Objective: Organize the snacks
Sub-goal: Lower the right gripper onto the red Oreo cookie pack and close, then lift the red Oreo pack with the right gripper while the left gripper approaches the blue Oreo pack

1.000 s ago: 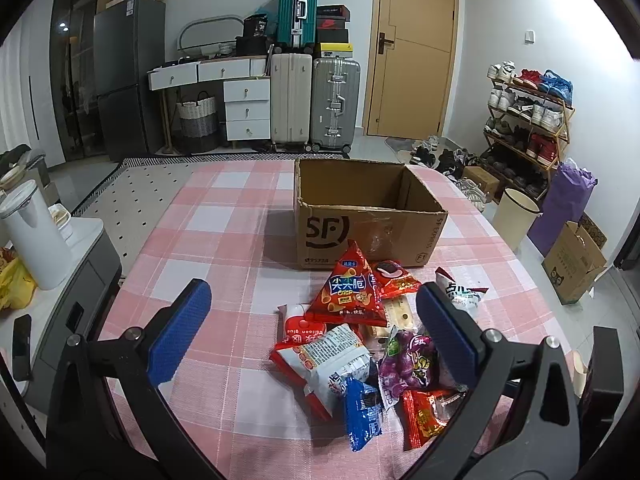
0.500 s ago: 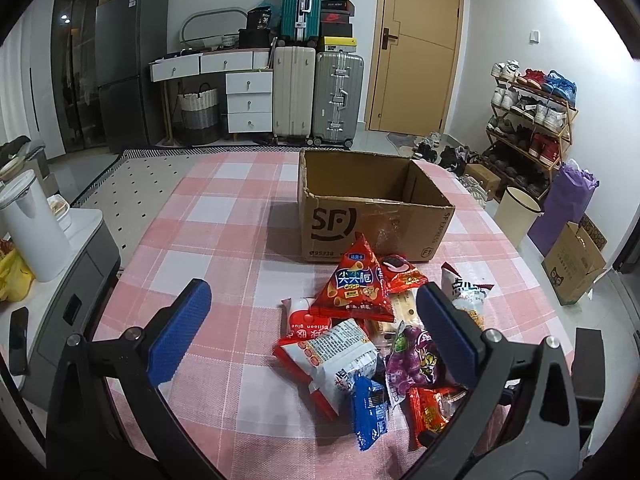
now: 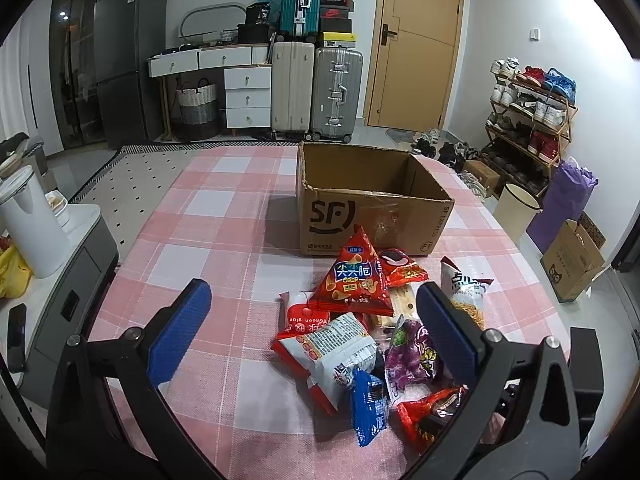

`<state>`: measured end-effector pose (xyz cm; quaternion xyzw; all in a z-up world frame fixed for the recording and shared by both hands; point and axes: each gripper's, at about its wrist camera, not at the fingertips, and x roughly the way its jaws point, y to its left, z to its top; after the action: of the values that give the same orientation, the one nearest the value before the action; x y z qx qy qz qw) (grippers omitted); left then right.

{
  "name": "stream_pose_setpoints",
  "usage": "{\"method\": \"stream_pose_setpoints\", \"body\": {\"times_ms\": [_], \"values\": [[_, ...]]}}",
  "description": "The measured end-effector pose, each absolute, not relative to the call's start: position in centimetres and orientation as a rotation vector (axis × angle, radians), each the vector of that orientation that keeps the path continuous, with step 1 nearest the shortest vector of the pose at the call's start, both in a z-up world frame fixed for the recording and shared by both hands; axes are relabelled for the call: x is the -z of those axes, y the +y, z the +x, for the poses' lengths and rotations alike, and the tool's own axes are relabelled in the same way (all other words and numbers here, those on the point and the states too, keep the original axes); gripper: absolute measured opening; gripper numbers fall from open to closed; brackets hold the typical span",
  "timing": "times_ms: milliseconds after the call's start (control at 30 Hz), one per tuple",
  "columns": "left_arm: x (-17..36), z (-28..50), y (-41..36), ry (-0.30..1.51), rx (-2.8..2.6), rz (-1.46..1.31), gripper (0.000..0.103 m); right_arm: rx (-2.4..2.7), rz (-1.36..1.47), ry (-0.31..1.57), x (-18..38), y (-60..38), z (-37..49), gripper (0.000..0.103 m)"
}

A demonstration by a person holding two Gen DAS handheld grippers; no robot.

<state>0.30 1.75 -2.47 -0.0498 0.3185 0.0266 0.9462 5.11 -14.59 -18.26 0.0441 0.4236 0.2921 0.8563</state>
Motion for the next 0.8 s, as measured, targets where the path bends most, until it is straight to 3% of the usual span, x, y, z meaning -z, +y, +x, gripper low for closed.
{"method": "stream_pose_setpoints", "body": {"times_ms": [100, 233, 800], "values": [[2.39, 0.21, 1.75, 0.646, -0.055, -0.102, 0.102, -0.626, 0.093, 0.889, 18.12, -14.48, 4.82, 0.047], [2.3, 0.12, 1.86, 0.646, -0.057, -0.104, 0.102, -0.644, 0.105, 0.868, 17.54, -14.59, 4.51, 0.038], [2.04, -0.26, 2.23, 0.647, -0.065, -0.106, 0.102, -0.666, 0.105, 0.863, 17.31, -14.88, 4.07, 0.034]]}}
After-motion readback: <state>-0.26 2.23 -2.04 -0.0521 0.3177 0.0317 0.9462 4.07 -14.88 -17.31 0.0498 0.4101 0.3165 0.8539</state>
